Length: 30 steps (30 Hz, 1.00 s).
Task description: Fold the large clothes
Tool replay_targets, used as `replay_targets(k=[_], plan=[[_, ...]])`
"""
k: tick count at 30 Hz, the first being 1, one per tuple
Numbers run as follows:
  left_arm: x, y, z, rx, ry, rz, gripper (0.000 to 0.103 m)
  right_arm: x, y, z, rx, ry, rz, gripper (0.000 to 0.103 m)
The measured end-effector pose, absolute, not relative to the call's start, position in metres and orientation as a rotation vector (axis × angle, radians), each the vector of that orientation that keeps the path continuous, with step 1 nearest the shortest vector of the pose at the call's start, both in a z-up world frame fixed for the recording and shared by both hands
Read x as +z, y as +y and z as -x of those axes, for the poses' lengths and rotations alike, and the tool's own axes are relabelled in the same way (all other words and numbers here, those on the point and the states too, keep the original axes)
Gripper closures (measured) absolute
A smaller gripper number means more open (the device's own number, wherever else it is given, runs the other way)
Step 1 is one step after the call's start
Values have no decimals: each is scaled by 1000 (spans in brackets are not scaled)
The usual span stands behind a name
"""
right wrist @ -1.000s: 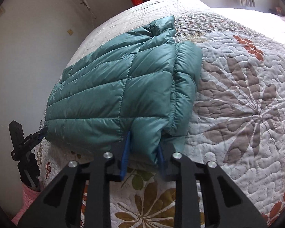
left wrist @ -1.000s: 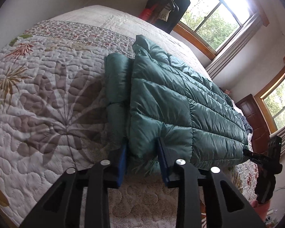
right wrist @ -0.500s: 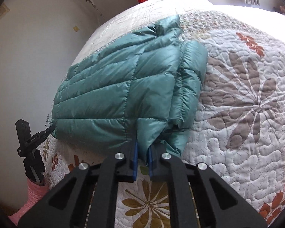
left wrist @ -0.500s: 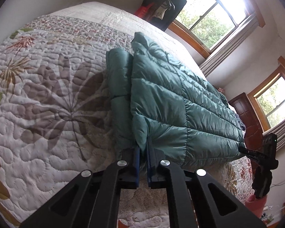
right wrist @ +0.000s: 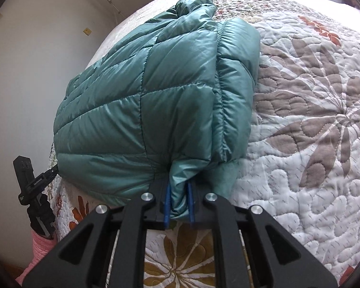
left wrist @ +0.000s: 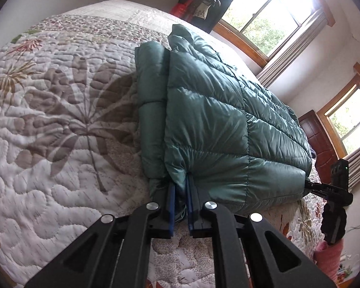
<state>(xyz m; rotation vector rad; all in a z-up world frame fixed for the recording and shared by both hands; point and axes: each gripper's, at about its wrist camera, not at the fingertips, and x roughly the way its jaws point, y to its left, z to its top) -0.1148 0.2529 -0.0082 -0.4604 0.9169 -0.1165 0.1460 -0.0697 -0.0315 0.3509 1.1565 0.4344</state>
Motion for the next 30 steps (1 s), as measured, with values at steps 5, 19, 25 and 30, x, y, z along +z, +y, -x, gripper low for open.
replay_targets(k=[5, 19, 25, 30], plan=[[10, 258, 128, -71, 901, 450, 80, -12, -65, -128, 381, 1114, -275, 73], [42, 301, 100, -29, 814, 553, 34, 29, -105, -144, 393, 1012, -449, 25], [27, 302, 75, -76, 856, 567, 30, 12, -114, -174, 397, 1067, -531, 24], [12, 303, 59, -103, 879, 595, 30, -5, -115, -195, 391, 1105, -570, 23]])
